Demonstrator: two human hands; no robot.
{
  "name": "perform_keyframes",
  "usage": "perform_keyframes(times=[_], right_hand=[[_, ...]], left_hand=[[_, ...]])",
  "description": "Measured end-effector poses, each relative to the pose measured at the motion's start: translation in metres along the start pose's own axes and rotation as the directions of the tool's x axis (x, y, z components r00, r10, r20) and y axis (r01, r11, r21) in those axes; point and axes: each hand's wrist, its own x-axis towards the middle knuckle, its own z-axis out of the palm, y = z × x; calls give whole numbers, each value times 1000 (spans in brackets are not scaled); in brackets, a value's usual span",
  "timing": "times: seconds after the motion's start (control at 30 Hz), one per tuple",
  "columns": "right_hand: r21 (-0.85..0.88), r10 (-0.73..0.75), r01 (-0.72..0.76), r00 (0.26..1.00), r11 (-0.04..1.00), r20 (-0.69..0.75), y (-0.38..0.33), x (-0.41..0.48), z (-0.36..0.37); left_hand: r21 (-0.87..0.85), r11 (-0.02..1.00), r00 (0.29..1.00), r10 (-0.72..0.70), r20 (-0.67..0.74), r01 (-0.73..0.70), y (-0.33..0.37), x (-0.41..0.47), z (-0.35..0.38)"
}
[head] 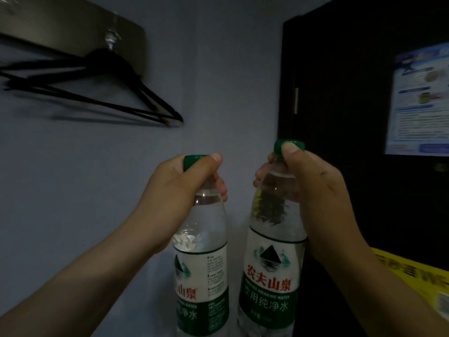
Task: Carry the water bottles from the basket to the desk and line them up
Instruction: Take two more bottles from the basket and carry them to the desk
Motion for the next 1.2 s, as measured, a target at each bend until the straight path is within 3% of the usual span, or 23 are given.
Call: perform_keyframes(times=[0.23,0.57,0.83,1.0,1.2], right_hand=[[212,35,-85,973,974,227,27,11,12],[356,15,-207,881,911,472,24,-25,89],[437,-34,-297,795,849,605,-7,-90,171],[466,-90,-316,742,826,664,-34,-144,206],[454,-110,-355,677,817,728,-53,-216,233]], left_hand=[[210,976,959,-2,-284,64,13,-38,-1],[416,864,777,48,-628,282,63,-134,-59],[503,745,608,168,-776,437,115,-240,-106],[602,589,533,315,-785,539,155,-308,-124],[559,491,408,387,-827,668,186,-392,-136]])
